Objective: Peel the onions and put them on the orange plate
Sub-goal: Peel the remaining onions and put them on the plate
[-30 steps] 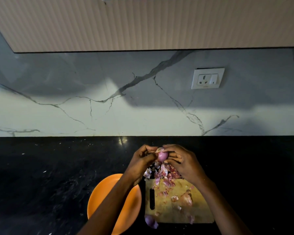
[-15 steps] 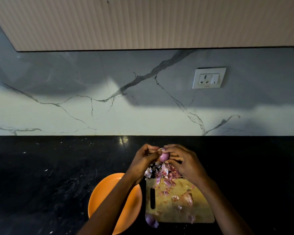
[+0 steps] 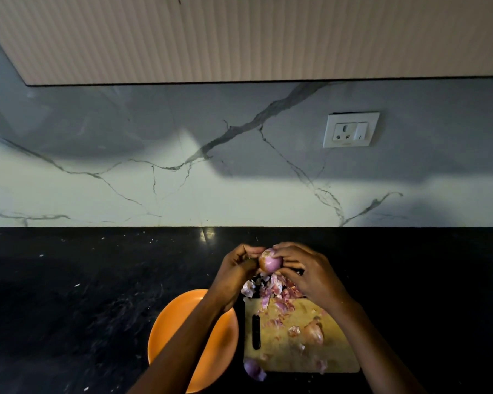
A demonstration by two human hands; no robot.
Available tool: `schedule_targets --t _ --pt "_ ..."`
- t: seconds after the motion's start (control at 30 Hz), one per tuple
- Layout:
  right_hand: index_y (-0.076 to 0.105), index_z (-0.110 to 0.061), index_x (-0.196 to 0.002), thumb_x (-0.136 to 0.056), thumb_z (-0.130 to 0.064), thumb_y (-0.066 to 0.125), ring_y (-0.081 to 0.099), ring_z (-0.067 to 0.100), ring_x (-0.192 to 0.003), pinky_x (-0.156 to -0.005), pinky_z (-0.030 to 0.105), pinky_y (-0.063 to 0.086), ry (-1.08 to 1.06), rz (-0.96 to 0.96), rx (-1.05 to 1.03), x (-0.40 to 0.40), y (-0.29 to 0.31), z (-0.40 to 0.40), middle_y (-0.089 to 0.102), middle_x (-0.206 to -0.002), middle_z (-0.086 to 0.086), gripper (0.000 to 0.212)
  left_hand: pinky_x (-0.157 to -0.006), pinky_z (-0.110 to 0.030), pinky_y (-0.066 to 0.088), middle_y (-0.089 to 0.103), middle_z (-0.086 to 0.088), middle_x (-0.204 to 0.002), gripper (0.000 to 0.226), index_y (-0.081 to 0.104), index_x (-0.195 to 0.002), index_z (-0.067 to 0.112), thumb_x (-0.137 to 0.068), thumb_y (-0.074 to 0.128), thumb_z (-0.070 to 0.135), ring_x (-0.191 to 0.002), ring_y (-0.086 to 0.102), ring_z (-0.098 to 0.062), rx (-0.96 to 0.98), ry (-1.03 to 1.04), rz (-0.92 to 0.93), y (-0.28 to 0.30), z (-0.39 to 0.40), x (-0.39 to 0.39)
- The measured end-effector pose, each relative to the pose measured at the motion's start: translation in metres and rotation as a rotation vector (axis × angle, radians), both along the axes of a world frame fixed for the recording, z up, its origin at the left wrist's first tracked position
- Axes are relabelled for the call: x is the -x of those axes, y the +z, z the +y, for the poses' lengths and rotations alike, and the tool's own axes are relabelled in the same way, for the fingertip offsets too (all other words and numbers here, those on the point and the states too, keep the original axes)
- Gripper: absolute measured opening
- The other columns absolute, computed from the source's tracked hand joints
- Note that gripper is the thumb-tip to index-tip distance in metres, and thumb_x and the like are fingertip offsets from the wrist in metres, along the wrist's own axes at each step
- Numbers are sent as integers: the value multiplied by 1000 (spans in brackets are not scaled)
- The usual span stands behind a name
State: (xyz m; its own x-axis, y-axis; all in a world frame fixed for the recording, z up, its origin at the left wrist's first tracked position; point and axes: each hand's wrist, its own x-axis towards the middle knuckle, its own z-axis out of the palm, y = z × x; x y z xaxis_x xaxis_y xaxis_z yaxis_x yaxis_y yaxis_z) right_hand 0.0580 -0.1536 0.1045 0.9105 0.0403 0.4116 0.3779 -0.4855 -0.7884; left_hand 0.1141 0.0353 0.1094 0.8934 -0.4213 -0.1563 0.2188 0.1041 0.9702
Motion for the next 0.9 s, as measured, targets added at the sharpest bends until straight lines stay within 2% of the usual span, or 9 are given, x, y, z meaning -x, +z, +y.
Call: schedule_targets --t 0.1,0.2,0.27,0.37,0.43,0.63,0.7,0.8,0.9 --pt "71 -11 -113 -81 4 77 67 10 -113 -91 29 59 10 0 -10 -1 -2 0 62 -125 -6 36 -101 -49 48 64 -29 -119 17 64 -111 2 -98 53 2 -108 63 -34 -3 -31 3 0 -1 -2" --pt "71 -12 -114 -82 3 78 67 13 -114 -91 31 59 15 -4 -3 -1 -4 -1 62 -126 -4 36 -100 -50 50 64 -28 -118 31 65 -111 3 -84 68 19 -111 64 -39 -18 -35 -8 2 -1 -1" --pt "71 -13 -114 -82 2 78 67 13 -115 -92 30 59 17 -9 -2 -1 -4 -1 62 -126 -7 36 -99 -49 51 65 -28 -116 31 66 -108 5 -80 69 18 -109 65 -39 -25 -33 -17 1 -1 -1" --pt "71 -13 -112 -81 4 78 68 12 -111 -91 29 59 0 29 -57 0 -5 0 63 -125 -13 36 -95 -41 53 70 -22 -111 16 69 -105 6 -92 61 0 -104 67 -32 11 -16 -7 -3 1 -2" --pt "70 -15 -111 -80 5 78 70 10 -107 -90 28 59 -15 54 -103 1 -4 1 64 -123 -14 38 -91 -35 56 74 -13 -105 26 70 -103 7 -93 53 -9 -101 69 -26 25 6 -5 -2 1 0" --pt "71 -14 -111 -79 3 80 69 10 -107 -88 24 58 -29 17 -37 1 -6 1 63 -124 -7 37 -93 -37 54 70 -17 -111 18 67 -112 3 -97 59 11 -105 67 -30 10 -16 -12 -1 1 1" --pt "71 -12 -111 -79 2 80 68 9 -108 -88 23 58 -28 -1 -10 2 -7 1 62 -124 -4 36 -95 -42 54 70 -19 -114 31 66 -112 5 -86 69 21 -107 67 -34 -15 -17 -20 -2 0 1" --pt "71 -9 -111 -80 3 80 68 12 -109 -89 23 57 -4 -13 -24 2 -6 2 61 -123 1 34 -96 -45 52 68 -23 -114 36 65 -111 4 -78 70 18 -109 66 -37 -28 -20 -34 -2 0 2" --pt "71 -6 -109 -80 7 78 68 11 -110 -91 25 57 16 26 -76 3 -7 3 61 -123 4 33 -93 -41 53 69 -23 -113 22 66 -108 3 -87 66 8 -103 67 -31 -7 -31 -28 -2 2 -1"
